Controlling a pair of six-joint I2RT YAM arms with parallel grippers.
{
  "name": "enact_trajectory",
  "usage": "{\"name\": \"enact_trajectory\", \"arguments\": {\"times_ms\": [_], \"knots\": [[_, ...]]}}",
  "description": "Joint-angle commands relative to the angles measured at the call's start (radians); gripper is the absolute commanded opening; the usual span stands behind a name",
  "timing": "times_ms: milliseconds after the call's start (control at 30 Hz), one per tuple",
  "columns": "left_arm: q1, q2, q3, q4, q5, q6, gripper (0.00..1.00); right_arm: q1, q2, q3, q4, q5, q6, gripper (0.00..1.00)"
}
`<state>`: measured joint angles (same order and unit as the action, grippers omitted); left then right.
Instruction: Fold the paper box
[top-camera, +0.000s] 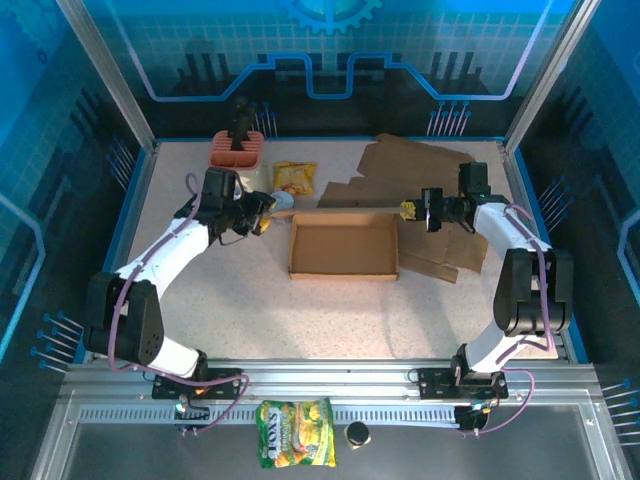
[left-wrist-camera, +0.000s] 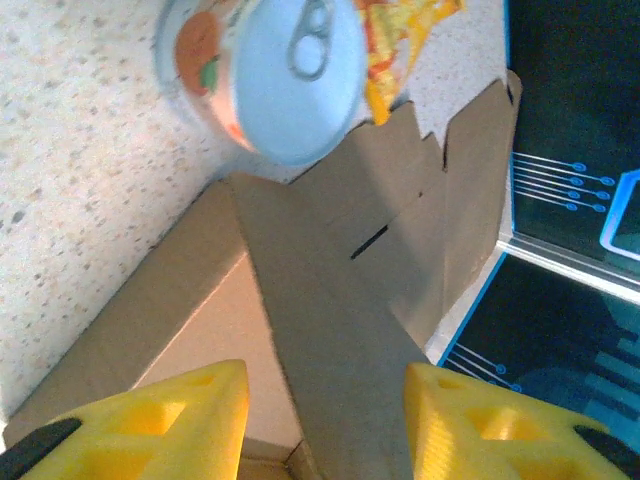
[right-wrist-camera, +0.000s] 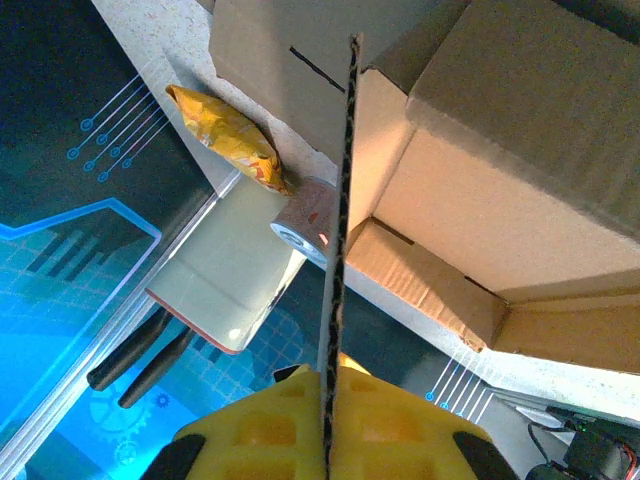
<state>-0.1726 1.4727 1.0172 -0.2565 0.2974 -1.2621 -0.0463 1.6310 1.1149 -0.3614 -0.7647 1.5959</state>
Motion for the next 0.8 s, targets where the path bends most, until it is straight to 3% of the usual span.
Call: {"name": "enact_trajectory", "arguments": {"times_ms": [0,400,767], "knots": [[-0.007,-0.034,-0.041,0.020,-0.022,-0.209,0.43,-0.011,0.012,-0.011,0.026,-0.016,0.004,0.00],[-0.046,-0.023,-0.126,0.252,-0.057,-0.476,0.35,0.000,0.013,-0.032,0.053,-0.018,0.018,0.00],[-0.084,-0.041,-0.144,0.270,-0.108,-0.579,0.19,0.006,0.003,-0.058,0.087,-0.015,0.040,0.00]]}}
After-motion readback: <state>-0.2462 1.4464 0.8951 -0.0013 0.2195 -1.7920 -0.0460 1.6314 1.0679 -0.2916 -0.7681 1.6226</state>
